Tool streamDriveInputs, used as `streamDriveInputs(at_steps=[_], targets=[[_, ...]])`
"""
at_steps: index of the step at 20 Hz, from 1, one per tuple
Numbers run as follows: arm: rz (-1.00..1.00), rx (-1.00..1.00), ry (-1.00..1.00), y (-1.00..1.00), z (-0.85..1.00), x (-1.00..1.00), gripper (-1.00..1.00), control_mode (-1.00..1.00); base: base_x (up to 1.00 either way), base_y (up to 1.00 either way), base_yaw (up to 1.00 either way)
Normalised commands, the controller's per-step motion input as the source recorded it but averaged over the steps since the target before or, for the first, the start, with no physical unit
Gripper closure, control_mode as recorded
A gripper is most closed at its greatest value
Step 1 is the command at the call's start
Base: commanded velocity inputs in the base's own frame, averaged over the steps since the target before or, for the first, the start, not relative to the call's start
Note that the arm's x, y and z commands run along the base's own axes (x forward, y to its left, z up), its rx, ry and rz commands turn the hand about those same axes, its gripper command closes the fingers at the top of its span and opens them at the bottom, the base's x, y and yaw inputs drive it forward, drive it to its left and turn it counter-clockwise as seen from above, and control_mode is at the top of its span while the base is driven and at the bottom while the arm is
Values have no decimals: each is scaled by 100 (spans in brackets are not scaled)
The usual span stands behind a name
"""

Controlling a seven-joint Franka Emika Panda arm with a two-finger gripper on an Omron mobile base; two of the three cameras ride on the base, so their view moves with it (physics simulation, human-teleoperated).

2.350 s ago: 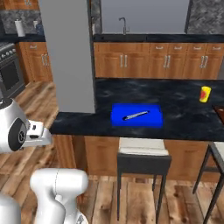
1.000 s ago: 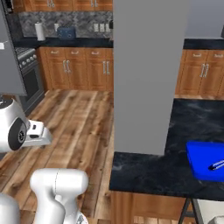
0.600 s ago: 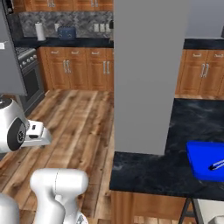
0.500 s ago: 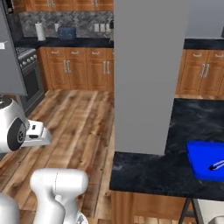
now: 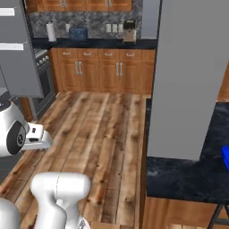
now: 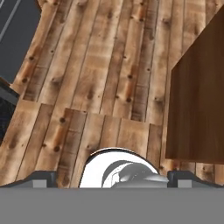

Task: Gather the cucumber and onion from the fridge and place them on a tray on the dining counter. Then gather the fish and chicken drumstick from the fridge and place them on the other tray.

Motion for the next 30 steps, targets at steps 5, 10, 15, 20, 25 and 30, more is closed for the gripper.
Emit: streamDriveInputs(at_steps=[5, 10, 15, 20, 25, 30], targets=[[0, 0, 0, 0, 0, 0, -100, 100, 72, 32, 13], [0, 0, 0, 0, 0, 0, -100, 100, 80, 46, 24], [0, 0, 0, 0, 0, 0, -100, 100, 82, 46, 34], [0, 0, 0, 0, 0, 0, -100, 100, 74, 30, 39], [0, 0, 0, 0, 0, 0, -100, 100, 57, 2, 40], [0, 0, 0, 0, 0, 0, -100, 100, 54, 0, 41]])
